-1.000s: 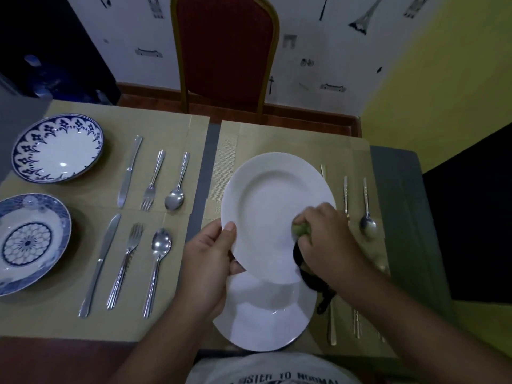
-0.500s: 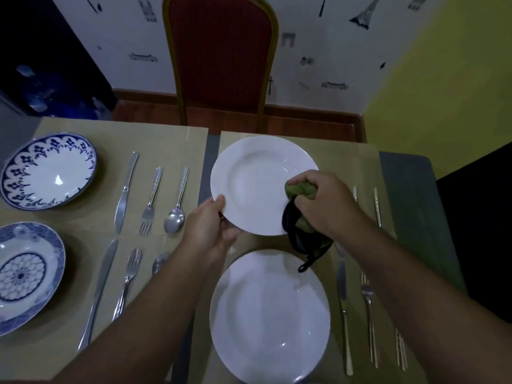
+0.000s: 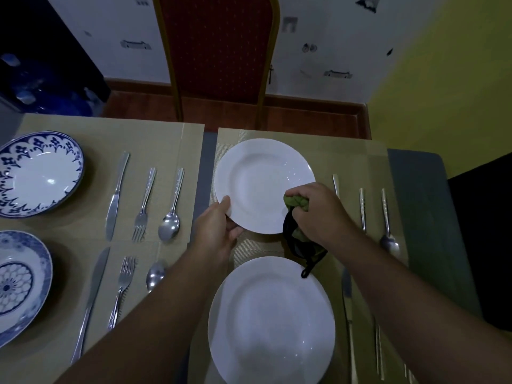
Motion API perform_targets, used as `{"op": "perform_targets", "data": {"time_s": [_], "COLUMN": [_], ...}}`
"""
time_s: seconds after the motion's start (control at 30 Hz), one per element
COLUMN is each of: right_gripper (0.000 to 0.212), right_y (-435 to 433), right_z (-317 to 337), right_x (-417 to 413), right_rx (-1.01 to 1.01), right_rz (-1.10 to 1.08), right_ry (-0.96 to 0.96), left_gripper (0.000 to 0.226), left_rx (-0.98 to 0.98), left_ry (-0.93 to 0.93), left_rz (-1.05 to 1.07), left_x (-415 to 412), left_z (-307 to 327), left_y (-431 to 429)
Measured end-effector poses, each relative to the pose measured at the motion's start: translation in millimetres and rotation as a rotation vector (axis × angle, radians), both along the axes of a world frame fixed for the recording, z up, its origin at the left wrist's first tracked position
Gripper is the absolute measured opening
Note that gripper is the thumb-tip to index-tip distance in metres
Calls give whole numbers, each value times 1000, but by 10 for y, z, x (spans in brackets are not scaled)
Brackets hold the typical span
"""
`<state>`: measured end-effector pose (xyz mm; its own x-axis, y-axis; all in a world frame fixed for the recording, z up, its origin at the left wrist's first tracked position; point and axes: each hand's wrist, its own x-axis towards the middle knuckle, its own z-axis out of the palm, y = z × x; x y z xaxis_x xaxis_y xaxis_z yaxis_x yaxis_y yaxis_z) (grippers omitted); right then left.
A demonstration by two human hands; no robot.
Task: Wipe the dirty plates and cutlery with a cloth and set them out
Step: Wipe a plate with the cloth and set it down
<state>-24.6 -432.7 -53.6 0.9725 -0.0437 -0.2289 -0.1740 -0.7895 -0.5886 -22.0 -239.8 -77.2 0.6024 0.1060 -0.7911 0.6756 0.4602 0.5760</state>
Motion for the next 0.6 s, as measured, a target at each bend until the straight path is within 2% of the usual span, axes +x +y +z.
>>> {"op": "perform_targets", "data": {"time_s": [0.1,0.2,0.43,0.6], "right_gripper": [38,38,37,39], "right_y": [-15,-30,-85,-279], "right_z": [7,31,201,298], "right_x": [-7,-43,-266,-607], "right_rx": [-1,0,38,60], "right_rz": [-3,-3,5,-47], "right_ry": [-2,-15,-68,-59], "left_gripper": [50,65,74,76], "left_rx": [-96,-198,-304,-325], "left_ry": [16,42,43,9], "left_rz": [66,167,222,150], "left_x": [-10,-65,-365,-649], "left_z": [9,29,235,455], "left_y": [58,132,261,114]}}
